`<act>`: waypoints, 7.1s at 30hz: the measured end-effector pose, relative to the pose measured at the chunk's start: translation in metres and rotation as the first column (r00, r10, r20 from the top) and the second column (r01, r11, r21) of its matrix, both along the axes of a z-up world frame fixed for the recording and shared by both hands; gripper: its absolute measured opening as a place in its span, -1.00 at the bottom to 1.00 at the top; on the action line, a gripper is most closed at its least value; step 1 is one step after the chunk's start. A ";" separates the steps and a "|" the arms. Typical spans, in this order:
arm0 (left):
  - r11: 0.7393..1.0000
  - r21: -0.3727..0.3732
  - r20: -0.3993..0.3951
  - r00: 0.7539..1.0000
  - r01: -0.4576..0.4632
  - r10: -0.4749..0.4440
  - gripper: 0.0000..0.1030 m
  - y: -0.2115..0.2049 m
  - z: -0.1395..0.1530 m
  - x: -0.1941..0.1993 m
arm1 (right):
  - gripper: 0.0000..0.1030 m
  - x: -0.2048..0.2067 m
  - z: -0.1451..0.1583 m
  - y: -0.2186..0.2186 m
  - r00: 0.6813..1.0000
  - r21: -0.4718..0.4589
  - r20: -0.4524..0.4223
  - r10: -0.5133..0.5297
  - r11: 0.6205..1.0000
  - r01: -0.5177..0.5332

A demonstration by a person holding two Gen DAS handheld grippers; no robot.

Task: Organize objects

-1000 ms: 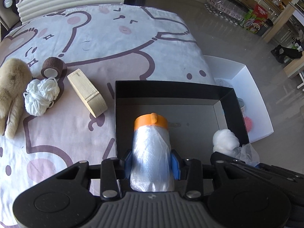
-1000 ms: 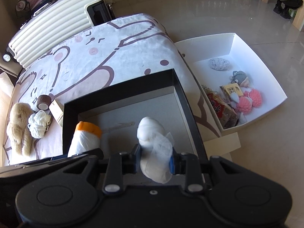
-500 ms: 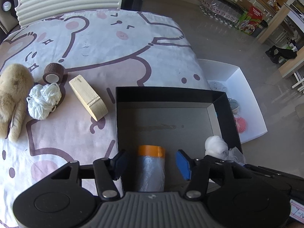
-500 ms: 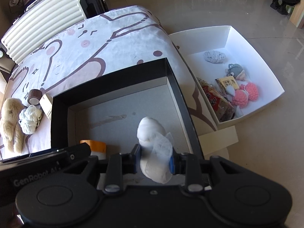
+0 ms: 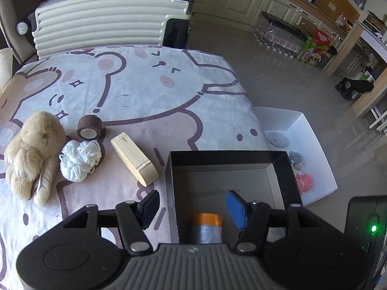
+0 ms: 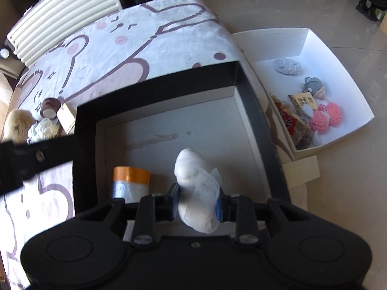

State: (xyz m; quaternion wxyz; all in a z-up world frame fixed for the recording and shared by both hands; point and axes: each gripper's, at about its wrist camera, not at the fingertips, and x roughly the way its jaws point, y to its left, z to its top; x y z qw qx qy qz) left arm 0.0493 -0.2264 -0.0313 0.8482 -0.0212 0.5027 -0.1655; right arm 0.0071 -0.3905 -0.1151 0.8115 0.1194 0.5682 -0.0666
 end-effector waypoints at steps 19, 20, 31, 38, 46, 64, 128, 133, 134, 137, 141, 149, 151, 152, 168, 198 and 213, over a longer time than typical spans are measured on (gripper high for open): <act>0.999 0.043 -0.018 0.999 -0.029 0.030 0.21 0.017 -0.010 0.009 | -0.65 0.002 -0.006 0.007 1.000 0.123 -0.005 0.022 0.992 -0.021; 0.999 0.046 -0.019 0.999 -0.028 0.029 0.21 0.018 -0.010 0.009 | -0.65 0.003 -0.006 0.012 0.999 0.125 -0.009 0.045 0.991 -0.044; 0.998 0.064 -0.033 0.999 -0.030 0.032 0.21 0.022 -0.014 0.010 | -0.51 0.004 -0.006 0.025 0.996 0.135 -0.037 0.082 0.988 -0.077; 0.998 0.066 -0.030 0.999 -0.021 0.023 0.21 0.022 -0.011 0.007 | 0.05 -0.001 0.014 0.018 0.999 0.084 0.010 0.050 0.995 -0.051; 0.995 0.095 -0.011 1.000 -0.001 0.002 0.21 0.023 -0.006 0.001 | 0.06 -0.015 0.045 0.007 0.996 0.028 0.088 -0.020 0.999 0.018; 0.987 0.156 -0.009 0.999 0.032 -0.031 0.76 0.027 0.001 -0.013 | 0.56 -0.043 0.088 -0.003 0.979 -0.096 0.193 -0.063 0.992 0.083; 0.983 0.179 -0.104 0.994 0.041 -0.022 1.00 0.059 -0.017 -0.007 | 1.00 -0.048 0.073 0.007 0.989 -0.233 0.124 -0.079 0.967 0.107; 0.985 0.175 -0.104 0.994 0.001 0.018 1.00 0.080 -0.016 0.000 | 1.00 -0.039 0.073 0.023 0.990 -0.230 0.131 -0.048 0.970 0.077; 0.984 0.176 -0.102 0.994 -0.007 0.025 1.00 0.084 -0.016 0.001 | 1.00 -0.037 0.073 0.027 0.991 -0.231 0.131 -0.040 0.970 0.070; 0.983 0.182 -0.095 0.994 -0.033 0.051 1.00 0.099 -0.015 0.004 | 1.00 -0.030 0.073 0.039 0.991 -0.228 0.136 -0.015 0.973 0.046; 0.980 0.184 -0.088 0.992 -0.074 0.092 1.00 0.121 -0.013 0.009 | 1.00 -0.020 0.074 0.059 0.989 -0.220 0.143 0.023 0.975 0.009; 0.970 0.193 -0.079 0.983 -0.150 0.168 1.00 0.163 -0.011 0.015 | 1.00 -0.003 0.072 0.098 0.984 -0.208 0.150 0.099 0.976 -0.067; 0.968 0.194 -0.075 0.981 -0.161 0.179 1.00 0.172 -0.010 0.015 | 1.00 0.001 0.071 0.108 0.982 -0.205 0.150 0.117 0.975 -0.085; 0.966 0.195 -0.071 0.980 -0.169 0.186 1.00 0.177 -0.010 0.015 | 1.00 0.002 0.071 0.113 0.981 -0.204 0.151 0.124 0.975 -0.092; 0.947 0.220 -0.025 0.970 -0.232 0.243 1.00 0.231 -0.002 0.014 | 1.00 0.020 0.076 0.173 0.960 -0.183 0.185 0.209 0.967 -0.175; 0.968 0.207 0.072 0.989 -0.141 0.129 1.00 0.220 -0.015 0.030 | 1.00 0.031 0.082 0.192 0.892 -0.233 0.339 0.298 0.946 -0.227; 0.966 0.258 0.135 0.991 -0.013 -0.023 1.00 0.201 -0.040 0.060 | 0.81 0.069 0.050 0.203 0.827 -0.365 0.311 0.468 0.862 -0.351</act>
